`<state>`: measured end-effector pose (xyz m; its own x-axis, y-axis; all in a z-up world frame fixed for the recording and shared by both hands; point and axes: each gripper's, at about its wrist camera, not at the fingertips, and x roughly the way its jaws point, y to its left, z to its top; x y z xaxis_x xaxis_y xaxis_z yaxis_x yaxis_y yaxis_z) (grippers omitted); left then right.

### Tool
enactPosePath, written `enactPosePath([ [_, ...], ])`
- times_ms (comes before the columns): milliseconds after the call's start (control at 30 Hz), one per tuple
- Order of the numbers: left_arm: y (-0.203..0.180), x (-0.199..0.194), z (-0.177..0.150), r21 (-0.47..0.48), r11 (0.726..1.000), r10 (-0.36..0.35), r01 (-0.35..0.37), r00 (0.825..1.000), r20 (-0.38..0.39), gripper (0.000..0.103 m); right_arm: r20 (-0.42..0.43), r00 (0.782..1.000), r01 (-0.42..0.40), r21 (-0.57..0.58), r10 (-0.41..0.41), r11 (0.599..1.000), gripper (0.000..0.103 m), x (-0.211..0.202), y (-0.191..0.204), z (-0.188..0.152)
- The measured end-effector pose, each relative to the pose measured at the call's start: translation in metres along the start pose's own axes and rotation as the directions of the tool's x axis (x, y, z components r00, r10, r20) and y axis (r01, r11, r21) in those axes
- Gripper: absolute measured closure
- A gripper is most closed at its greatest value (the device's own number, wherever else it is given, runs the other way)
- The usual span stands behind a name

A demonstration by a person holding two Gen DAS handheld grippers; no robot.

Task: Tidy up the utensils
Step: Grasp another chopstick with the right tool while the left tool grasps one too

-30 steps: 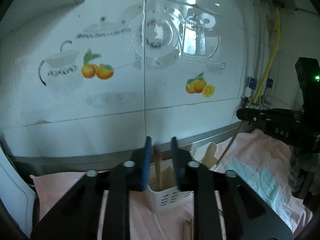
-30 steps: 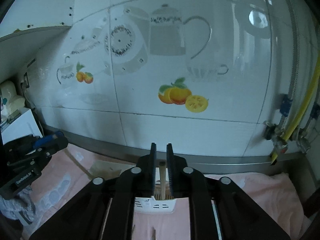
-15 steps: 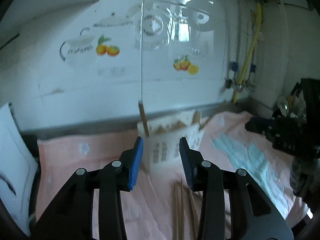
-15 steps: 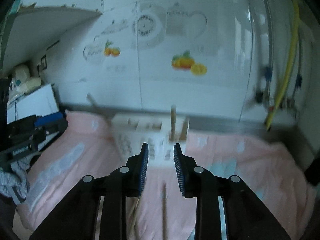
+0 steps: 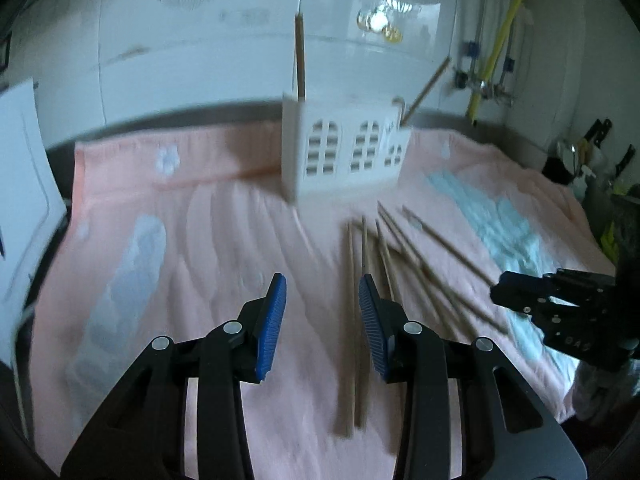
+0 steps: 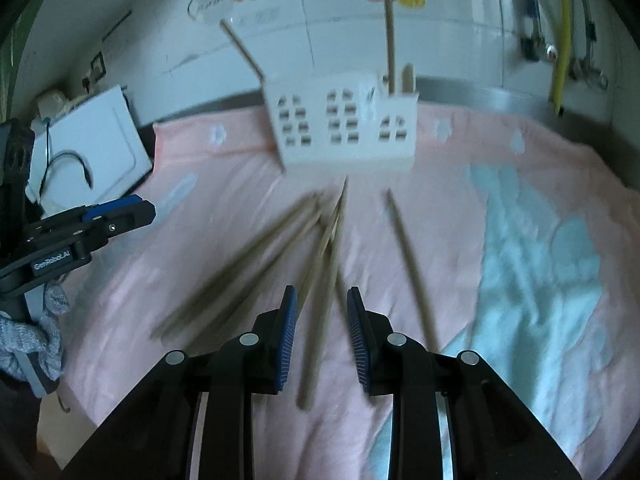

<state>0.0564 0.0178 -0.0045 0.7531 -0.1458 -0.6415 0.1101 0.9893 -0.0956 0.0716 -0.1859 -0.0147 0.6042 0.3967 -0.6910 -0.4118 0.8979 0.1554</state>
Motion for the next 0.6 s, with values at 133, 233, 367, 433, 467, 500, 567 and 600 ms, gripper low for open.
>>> enactPosePath([
  [133, -0.001, 0.004, -0.019, -0.001, 1.000, -0.011, 0.011, 0.999, -0.039, 0.065, -0.041, 0.999, 0.021, -0.003, -0.022, 1.000, 0.079, 0.014, 0.008, -0.018],
  [233, -0.005, 0.007, -0.030, 0.002, 0.999, -0.031, 0.032, 0.997, -0.067, 0.065, -0.063, 0.998, 0.025, 0.019, -0.024, 1.000, 0.080, 0.020, 0.005, -0.024],
  [367, -0.013, 0.016, -0.039, 0.019, 0.999, -0.049, 0.051, 0.994, -0.098, 0.065, -0.074, 0.996, 0.047, 0.011, -0.046, 0.999, 0.085, 0.023, 0.004, -0.026],
  [433, -0.015, 0.021, -0.041, 0.023, 0.998, -0.053, 0.055, 0.992, -0.111, 0.065, -0.075, 0.996, 0.052, 0.011, -0.051, 0.999, 0.086, 0.023, 0.004, -0.028],
  [467, -0.016, 0.023, -0.041, 0.026, 0.998, -0.049, 0.052, 0.992, -0.114, 0.066, -0.076, 0.996, 0.052, 0.015, -0.051, 0.999, 0.087, 0.023, 0.003, -0.029],
  [500, -0.016, 0.026, -0.040, 0.028, 0.998, -0.048, 0.052, 0.992, -0.117, 0.068, -0.076, 0.996, 0.051, 0.017, -0.050, 0.999, 0.087, 0.024, 0.003, -0.030],
  [567, -0.016, 0.029, -0.039, 0.028, 0.998, -0.050, 0.054, 0.991, -0.123, 0.074, -0.075, 0.996, 0.051, 0.021, -0.049, 0.999, 0.087, 0.024, 0.003, -0.030],
  [600, -0.016, 0.031, -0.039, 0.031, 0.998, -0.042, 0.046, 0.991, -0.127, 0.074, -0.075, 0.996, 0.050, 0.022, -0.048, 0.999, 0.087, 0.024, 0.003, -0.030],
])
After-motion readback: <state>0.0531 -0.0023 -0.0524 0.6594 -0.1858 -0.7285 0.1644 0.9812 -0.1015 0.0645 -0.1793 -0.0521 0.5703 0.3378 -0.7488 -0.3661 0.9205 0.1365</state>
